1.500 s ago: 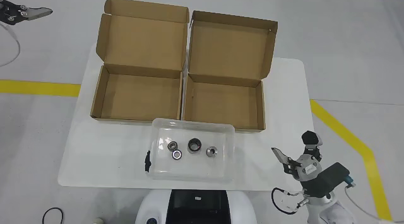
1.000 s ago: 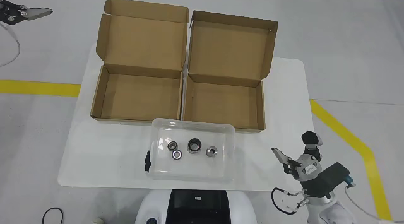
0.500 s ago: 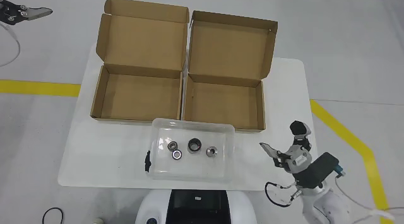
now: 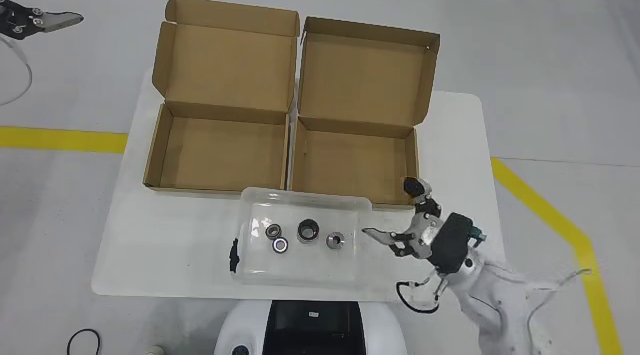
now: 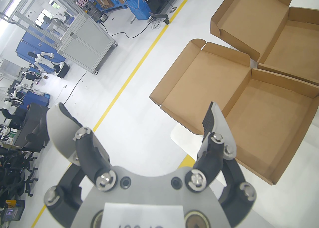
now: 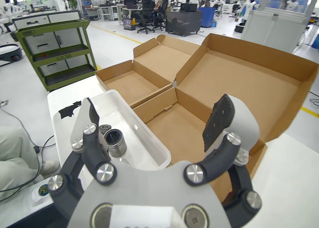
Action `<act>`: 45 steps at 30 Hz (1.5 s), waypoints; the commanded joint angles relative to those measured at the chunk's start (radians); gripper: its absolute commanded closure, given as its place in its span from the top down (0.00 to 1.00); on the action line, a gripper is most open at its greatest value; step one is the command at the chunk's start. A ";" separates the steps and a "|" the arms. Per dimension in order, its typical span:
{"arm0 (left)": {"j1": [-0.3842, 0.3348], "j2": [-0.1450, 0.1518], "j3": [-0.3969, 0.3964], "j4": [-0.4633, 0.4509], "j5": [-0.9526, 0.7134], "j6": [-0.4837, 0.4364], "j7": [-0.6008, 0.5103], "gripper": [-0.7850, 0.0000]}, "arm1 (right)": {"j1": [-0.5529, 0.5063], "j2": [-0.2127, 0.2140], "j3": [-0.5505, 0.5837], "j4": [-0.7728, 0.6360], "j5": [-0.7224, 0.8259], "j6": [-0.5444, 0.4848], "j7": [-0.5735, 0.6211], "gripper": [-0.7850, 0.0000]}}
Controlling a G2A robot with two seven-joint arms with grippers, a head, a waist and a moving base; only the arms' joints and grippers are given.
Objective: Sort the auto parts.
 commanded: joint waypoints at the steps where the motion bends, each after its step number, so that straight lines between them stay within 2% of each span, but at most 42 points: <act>1: 0.000 0.000 0.000 0.000 0.000 0.000 0.000 1.00 | 0.038 0.001 -0.026 0.021 -0.006 -0.031 0.027 1.00; 10: 0.000 0.000 0.000 0.000 0.000 0.000 0.000 1.00 | 0.163 0.007 -0.141 0.088 -0.061 -0.124 0.144 1.00; 17: 0.000 0.000 0.000 0.000 0.000 0.000 0.000 1.00 | 0.260 0.004 -0.232 0.158 -0.082 -0.120 0.279 1.00; 19: 0.000 0.000 0.000 0.000 0.000 0.000 0.000 1.00 | 0.279 0.002 -0.251 0.173 -0.094 -0.082 0.318 1.00; 40: 0.000 0.000 0.000 0.000 0.000 0.000 0.000 1.00 | 0.278 0.003 -0.258 0.171 -0.095 -0.077 0.320 1.00; 45: 0.000 0.000 0.000 0.000 0.000 0.000 0.000 1.00 | 0.320 0.007 -0.299 0.160 -0.105 -0.143 0.374 1.00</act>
